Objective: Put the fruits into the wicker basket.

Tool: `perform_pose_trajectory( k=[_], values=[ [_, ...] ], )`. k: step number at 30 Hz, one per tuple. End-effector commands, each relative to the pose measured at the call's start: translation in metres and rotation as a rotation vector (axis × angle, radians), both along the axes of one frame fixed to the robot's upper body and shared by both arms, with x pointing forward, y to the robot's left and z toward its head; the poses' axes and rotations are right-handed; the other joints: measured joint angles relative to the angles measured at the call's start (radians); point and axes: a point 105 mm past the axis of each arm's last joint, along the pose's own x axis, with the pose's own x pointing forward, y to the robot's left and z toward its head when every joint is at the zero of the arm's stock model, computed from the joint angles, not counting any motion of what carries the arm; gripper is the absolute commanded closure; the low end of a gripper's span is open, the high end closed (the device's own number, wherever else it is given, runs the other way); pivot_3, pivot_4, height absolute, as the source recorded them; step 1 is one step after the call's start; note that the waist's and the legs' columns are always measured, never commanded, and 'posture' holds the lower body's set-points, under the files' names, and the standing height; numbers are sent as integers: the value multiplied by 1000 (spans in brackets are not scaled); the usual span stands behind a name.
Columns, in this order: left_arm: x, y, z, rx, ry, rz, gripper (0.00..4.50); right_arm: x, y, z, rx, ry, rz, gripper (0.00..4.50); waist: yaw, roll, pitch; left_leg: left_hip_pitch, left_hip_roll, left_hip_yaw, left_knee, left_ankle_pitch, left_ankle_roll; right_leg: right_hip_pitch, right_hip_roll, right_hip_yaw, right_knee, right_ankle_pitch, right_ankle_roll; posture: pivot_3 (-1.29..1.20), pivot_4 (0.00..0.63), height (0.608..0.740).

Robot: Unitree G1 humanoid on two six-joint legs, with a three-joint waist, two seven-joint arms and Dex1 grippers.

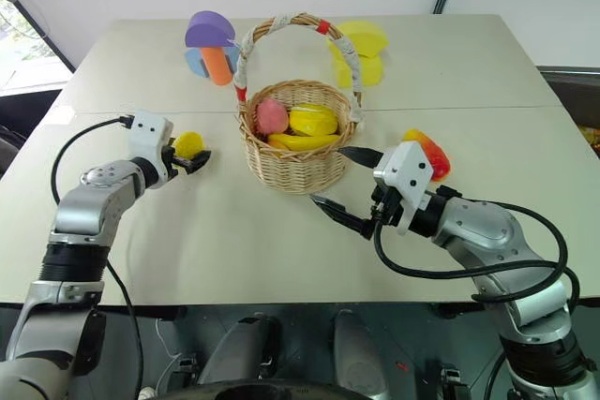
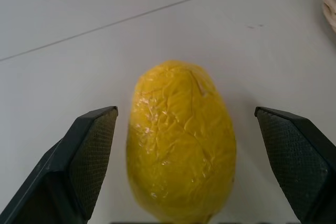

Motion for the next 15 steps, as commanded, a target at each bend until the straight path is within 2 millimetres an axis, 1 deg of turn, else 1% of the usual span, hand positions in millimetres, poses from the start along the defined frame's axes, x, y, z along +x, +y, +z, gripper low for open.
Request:
perform_pose_trajectory(
  k=[1, 3, 4, 6, 7, 9, 11, 13, 14, 15],
  values=[
    [7, 3, 19, -8, -63, 26, 1331, -3, 5, 12, 14, -66, 27, 0, 0, 0, 0, 0, 0, 0, 0, 0, 0, 0, 0, 0, 0, 0, 0, 0, 150, 740],
    [8, 4, 19, -3, -62, 33, 2366, -3, 6, 12, 14, -69, 29, 0, -1, 0, 0, 0, 0, 0, 0, 0, 0, 0, 0, 0, 0, 0, 0, 0, 150, 740],
    [7, 6, 19, 9, -59, 42, 2678, -3, 6, 12, 14, -72, 29, 0, -1, 0, 0, 0, 0, 0, 0, 0, 0, 0, 0, 0, 0, 0, 0, 0, 150, 740],
    [6, 12, 22, 27, -72, 56, 2709, -3, 6, 13, 13, -79, 28, 0, 0, 0, 0, 0, 0, 0, 0, 0, 0, 0, 0, 0, 0, 0, 0, 0, 150, 740],
    [5, 14, 28, 26, -98, 54, 2709, -3, 6, 14, 11, -83, 26, 0, 0, 0, 0, 0, 0, 0, 0, 0, 0, 0, 0, 0, 0, 0, 0, 0, 150, 740],
    [-5, 7, 55, -53, -209, -24, 2709, -2, 4, 15, 5, -91, 19, 0, -3, 0, 0, 0, 0, 0, 0, 0, 0, 0, 0, 0, 0, 0, 0, 0, 150, 740],
    [-33, -22, 90, -174, -329, -251, 2709, 1, -1, 18, -6, -105, 4, 0, 0, 0, 0, 0, 0, 0, 0, 0, 0, -1, 0, 1, 0, 0, 0, 0, 150, 740],
    [-55, -43, 106, -233, -372, -400, 2709, 4, -5, 20, -13, -114, -6, 0, 1, 0, 0, -1, 0, 0, 0, 0, 0, -1, -1, 0, 0, 0, 0, 0, 150, 740],
    [-62, -53, 110, -252, -366, -451, 2709, 5, -7, 21, -16, -118, -10, 0, 5, 0, 0, -1, 0, 0, 0, 0, 0, -1, -1, 0, 0, 0, 0, 0, 150, 740],
    [-68, -71, 112, -253, -359, -517, 2709, 8, -11, 22, -26, -124, -21, 0, 8, 0, 0, -1, 0, 0, 0, 0, 0, 0, -2, 0, -1, 0, 0, 0, 150, 740]
  ],
)
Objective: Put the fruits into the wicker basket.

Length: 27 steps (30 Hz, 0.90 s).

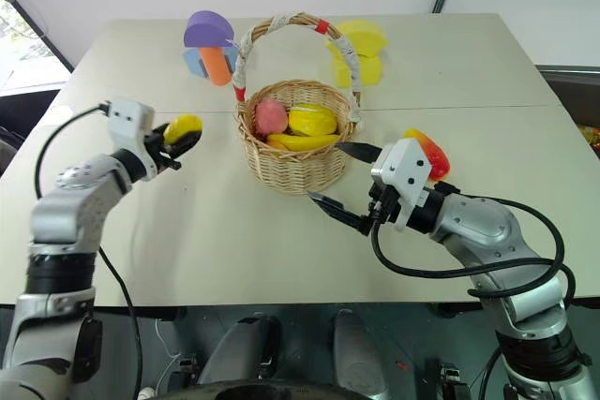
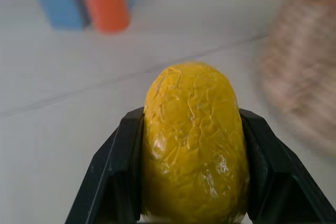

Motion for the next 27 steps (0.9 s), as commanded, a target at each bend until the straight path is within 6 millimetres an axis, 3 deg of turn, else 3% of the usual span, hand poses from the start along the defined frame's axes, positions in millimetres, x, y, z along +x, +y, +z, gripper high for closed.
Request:
perform_pose_trajectory(
  k=[1, 4, 9, 14, 15, 18, 20, 22, 25, 27],
  values=[
    [-26, -55, 29, 0, -93, -241, 2709, 6, -13, 14, -21, -72, -28, 0, 6, 0, 0, 1, 0, 0, 0, 0, 0, 1, 0, 0, -1, 0, 0, 0, 150, 740],
    [-26, -79, 30, 33, -99, -279, 2709, 11, -19, 15, -40, -80, -47, 0, 13, 0, 0, 2, -2, 0, 1, 0, 0, 3, 0, 0, -1, 0, 1, 0, 150, 740],
    [2, -127, 25, 45, -86, -297, 2709, 16, -26, 16, -41, -86, -86, 0, 14, -1, 0, 2, -1, 0, 1, 0, 0, 3, 3, -1, -1, 0, 1, 0, 150, 740],
    [14, -142, 31, 32, -108, -321, 240, 17, -43, 10, -9, -43, -188, 0, 10, -1, 0, 2, 0, 1, 1, 0, 1, 2, 3, 0, -1, 0, 1, 0, 150, 740],
    [13, -143, 31, 48, -118, -330, 102, 20, -50, 8, -2, -30, -229, 0, 9, -1, 0, 1, 0, 0, 1, 0, 1, 1, 4, 0, -1, 0, 1, 0, 150, 740],
    [0, -141, 37, -3, -153, -397, 102, 35, -82, -8, -36, 25, -412, 0, 9, -1, 0, 1, 0, 1, 1, 0, 0, 1, 3, 0, -1, 0, 1, 0, 150, 740],
    [-19, -141, 45, -102, -162, -510, 102, 46, -105, -18, -37, 50, -543, 0, 9, 0, 0, 2, 0, 1, 1, 0, 0, 2, 3, 0, -1, 0, 1, 0, 150, 740],
    [-32, -140, 48, -141, -174, -580, 102, 52, -116, -22, -5, 73, -606, 0, 10, 0, 0, 2, 0, 1, 1, 0, 0, 2, 3, 1, -1, 0, 1, 0, 150, 740],
    [-53, -141, 32, -61, -130, -686, 102, 71, -144, -41, -30, 142, -788, 0, -2, 0, -1, 2, 0, 1, 1, 1, -1, 2, 3, 2, -1, 0, 1, 0, 150, 740],
    [-61, -142, 22, -15, -98, -719, 102, 80, -152, -47, -38, 164, -838, 0, -5, 1, -1, 2, 0, 2, 1, 1, -1, 2, 3, 2, 0, 0, 1, 0, 150, 740]
  ],
)
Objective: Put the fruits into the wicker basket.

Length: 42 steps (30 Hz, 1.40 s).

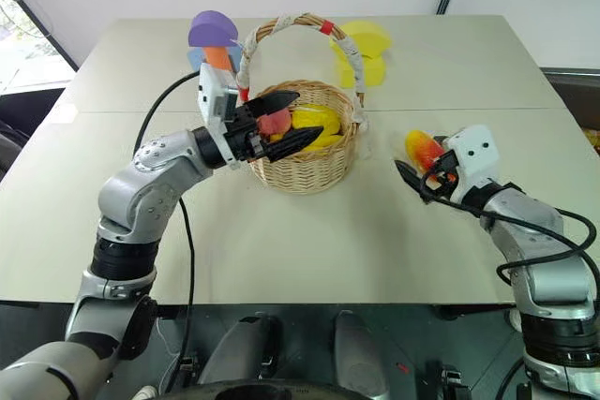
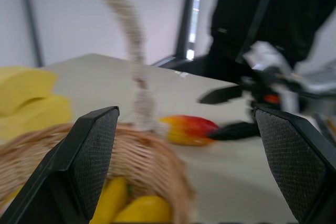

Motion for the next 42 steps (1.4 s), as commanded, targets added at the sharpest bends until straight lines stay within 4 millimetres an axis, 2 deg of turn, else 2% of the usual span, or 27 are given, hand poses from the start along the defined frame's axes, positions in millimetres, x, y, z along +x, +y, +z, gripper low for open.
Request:
perform_pose_trajectory(
  k=[1, 6, 12, 15, 17, 19, 24, 28, 31, 33, 34, 40, 42],
  values=[
    [-20, -7, -6, 59, -6, -87, 102, 14, -14, -2, -20, 5, -89, 0, -2, 0, 0, 0, 0, 0, 0, 0, 1, 0, 0, 0, 0, 0, 0, 0, 150, 740],
    [-22, -8, -18, 111, 0, -76, 102, 27, -17, -14, 10, 75, -96, 0, -5, 0, 0, 0, 0, 0, 0, 0, 1, 0, 1, 0, 1, 0, 0, 0, 150, 740],
    [-22, -10, -23, 131, -6, -55, 102, 32, -10, -22, 65, 118, -52, 0, -3, 0, 0, 0, 0, 0, 0, 0, 1, 0, 1, 0, 1, 0, 0, 0, 150, 740],
    [-21, -9, -25, 141, -7, -43, 0, 34, -10, -22, 67, 113, -54, 829, -4, 0, 0, 0, 0, 0, 0, 0, 1, 0, 1, -1, 1, 0, 0, 0, 150, 740],
    [-19, -6, -27, 147, -9, -23, 0, 34, -10, -16, 51, 90, -50, 1905, -4, 0, 0, 0, 0, 0, 0, 0, 1, 0, 1, -1, 1, 0, 0, 0, 150, 740],
    [-17, -3, -27, 148, -17, -7, 0, 33, -8, -11, 34, 68, -39, 2586, -5, 0, 0, 0, 0, 0, 0, 0, 1, 0, 1, -1, 1, 0, 0, 0, 150, 740],
    [-11, 25, -29, 123, -21, 85, 0, 19, 1, 21, -88, -27, 38, 2586, -5, 0, 0, 0, 0, 0, 0, 0, 1, -1, 1, 0, 1, 0, 0, 0, 150, 740],
    [-2, 60, -30, 74, -24, 201, 0, -20, 41, 57, -151, -145, 345, 2586, -2, 0, 0, 0, 0, 0, 0, -1, 1, -1, 1, 0, 1, 0, 0, 0, 150, 740],
    [0, 82, -34, 62, -26, 249, 0, -58, 86, 68, -81, -125, 629, 2586, -4, 0, 0, 0, 1, -1, 0, -1, 1, 0, 1, -1, 0, 0, 0, 0, 150, 740],
    [0, 89, -38, 77, -32, 257, 0, -69, 110, 68, -75, -111, 744, 2586, -6, 0, 0, 0, 1, -1, 0, -1, 2, 1, 1, 0, 0, 0, 0, 0, 150, 740],
    [1, 90, -39, 83, -35, 258, 0, -67, 118, 68, -81, -120, 752, 2586, -7, 0, 0, 1, 1, -1, 0, -1, 2, 1, 1, 0, 0, 0, 0, 0, 150, 740],
    [-4, 79, -35, 60, -49, 232, 0, -7, 166, 75, -70, -183, 593, 2586, -6, -1, 1, 1, 1, -1, 0, 0, 0, 0, 0, -1, 1, 0, 0, 0, 150, 740],
    [-7, 75, -33, 49, -53, 223, 0, 1, 179, 74, -71, -180, 584, 2586, -4, -1, 1, 0, 1, -1, 0, 0, 0, -2, 0, -1, 1, 0, 0, 0, 150, 740]
  ],
)
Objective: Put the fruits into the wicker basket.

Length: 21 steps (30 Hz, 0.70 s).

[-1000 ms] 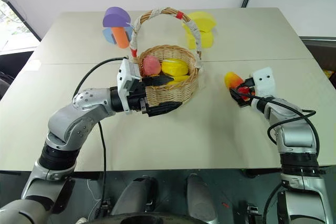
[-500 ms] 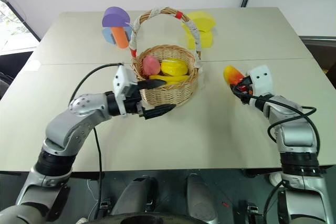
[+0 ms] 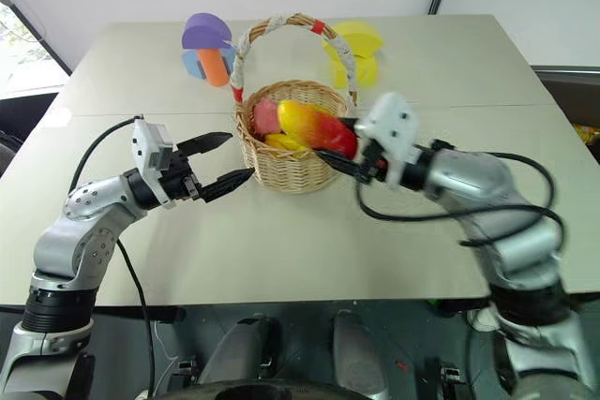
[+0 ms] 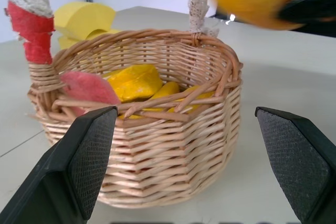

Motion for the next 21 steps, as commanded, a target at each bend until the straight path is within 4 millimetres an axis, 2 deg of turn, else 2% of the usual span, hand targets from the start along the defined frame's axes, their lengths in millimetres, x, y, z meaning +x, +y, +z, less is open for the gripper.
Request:
perform_pose_trajectory(
  k=[1, 4, 6, 9, 10, 11, 13, 14, 16, 19, 21],
  values=[
    [-9, -10, 15, -23, -61, -32, 0, 13, 13, 1, -19, -24, -51, 2586, 5, 0, 0, -1, 0, 0, 0, 0, 0, -1, 0, 0, 0, 0, 0, 0, 150, 740],
    [-12, -14, 15, -28, -63, -35, 0, 26, 15, 0, -38, -36, -94, 2586, 6, 0, 0, -4, -1, -1, 0, 1, -3, -3, -2, -1, 0, 0, 0, 0, 150, 740],
    [-13, -16, 16, -30, -64, -37, 0, 27, 16, 1, -30, -40, -93, 1596, 6, 0, 0, -5, -2, -1, 0, 1, -2, -4, -3, -1, -2, 0, 0, 0, 150, 740],
    [-14, -17, 16, -34, -63, -36, 0, 22, 15, 15, -8, -106, -89, 262, 4, 0, 0, -6, -2, -1, 0, -1, 1, -4, -3, -1, -2, 0, 0, 0, 150, 740],
    [-14, -17, 16, -35, -62, -36, 0, 17, 13, 19, -7, -129, -77, 93, 4, 0, 0, -5, -2, -1, 0, -1, 1, -4, -2, -1, -2, 0, 0, 0, 150, 740],
    [-14, -17, 16, -35, -61, -36, 0, 15, 11, 21, -7, -141, -69, 93, 3, 0, 0, -5, -2, -1, 0, -1, 1, -4, -2, -1, -2, 0, 0, 0, 150, 740],
    [-15, -16, 15, -33, -58, -33, 0, -5, 8, 28, 24, -170, 25, 93, 3, 0, 0, -5, -2, -1, -1, -1, 1, -4, -1, -1, -2, 0, 0, 0, 150, 740],
    [-15, -16, 15, -33, -56, -31, 0, -18, 2, 30, 60, -158, 74, 93, 4, 0, 0, -5, -2, -1, -1, -1, 1, -3, -1, -1, -2, 0, 0, 0, 150, 740],
    [-15, -14, 14, -33, -53, -28, 0, -31, -11, 29, 115, -107, 103, 93, 7, 0, 0, -5, -1, -2, -1, -1, 2, -2, -1, -2, -2, 0, 0, 0, 150, 740],
    [-15, -13, 13, -32, -48, -29, 0, -29, -36, 17, 150, -31, 18, 93, 4, 0, 0, -5, -2, -2, 0, -1, 2, -1, -2, -2, -3, 0, 0, 0, 150, 740],
    [-14, -14, 12, -34, -44, -34, 0, -20, -44, 11, 176, -11, -46, 93, -1, 0, 0, -3, -2, -1, 0, -1, 2, 0, -2, -2, -3, 0, 0, 0, 150, 740]
  ],
)
